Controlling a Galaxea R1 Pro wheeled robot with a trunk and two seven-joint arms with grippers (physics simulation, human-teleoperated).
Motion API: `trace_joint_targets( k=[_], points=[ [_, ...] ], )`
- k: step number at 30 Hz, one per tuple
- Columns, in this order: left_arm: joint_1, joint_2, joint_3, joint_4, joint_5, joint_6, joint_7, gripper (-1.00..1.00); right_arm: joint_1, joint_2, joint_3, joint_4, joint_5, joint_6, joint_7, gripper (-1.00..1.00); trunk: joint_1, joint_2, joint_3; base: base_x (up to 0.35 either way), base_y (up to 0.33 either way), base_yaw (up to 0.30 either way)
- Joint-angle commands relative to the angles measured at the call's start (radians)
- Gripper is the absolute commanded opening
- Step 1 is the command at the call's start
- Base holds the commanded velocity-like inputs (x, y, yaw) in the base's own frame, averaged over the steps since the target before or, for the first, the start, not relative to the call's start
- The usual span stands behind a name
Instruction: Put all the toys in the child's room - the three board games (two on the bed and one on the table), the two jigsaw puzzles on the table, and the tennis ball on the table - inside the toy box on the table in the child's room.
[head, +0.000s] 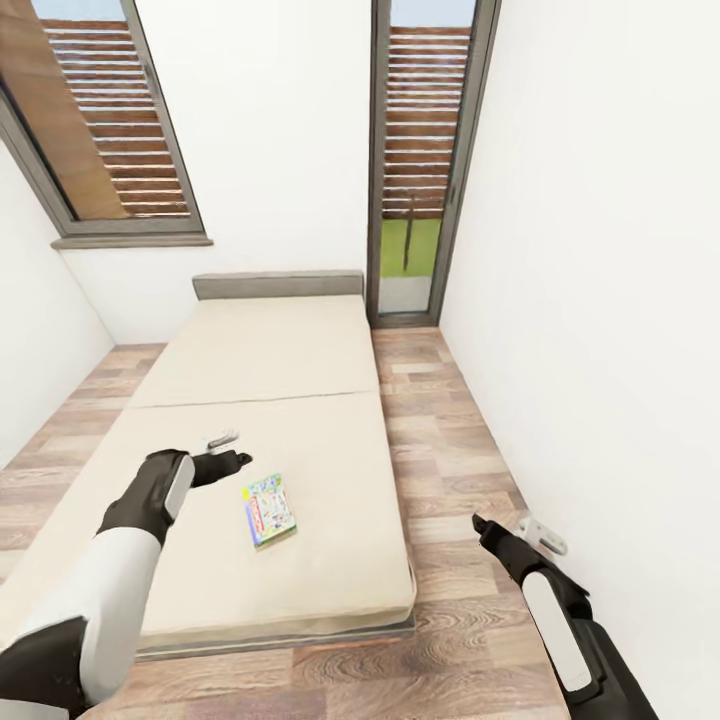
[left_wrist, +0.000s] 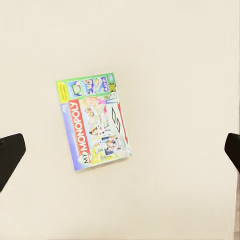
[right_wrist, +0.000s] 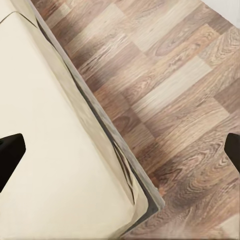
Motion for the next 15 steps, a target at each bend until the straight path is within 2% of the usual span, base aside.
trace_joint_targets(
  k=[1,7,10,15],
  points=[
    [-0.03,-0.005,0.003,0.038,0.001,-0.02,0.022,1.0,0.0,-0.001,0.008,-0.002,-0.009,0.007,-0.008,1.0,0.001,-0.002,-0.004,0.0,0.0,0.067],
    [-0.093,-0.032,0.003,0.105,0.0,-0.064,0.099,1.0,0.0,-0.003,0.041,-0.002,-0.008,0.011,-0.009,1.0,0.001,-0.002,-0.013,0.0,0.0,0.067],
    [-0.11,-0.048,0.003,0.119,-0.002,-0.095,0.143,1.0,-0.001,-0.004,0.051,-0.002,-0.008,0.012,-0.009,1.0,0.001,-0.002,-0.018,0.0,0.0,0.067],
    [-0.119,-0.063,0.003,0.128,-0.007,-0.14,0.172,1.0,-0.002,-0.004,0.058,-0.002,-0.007,0.014,-0.009,1.0,0.001,-0.002,-0.026,0.0,0.0,0.074]
  ],
)
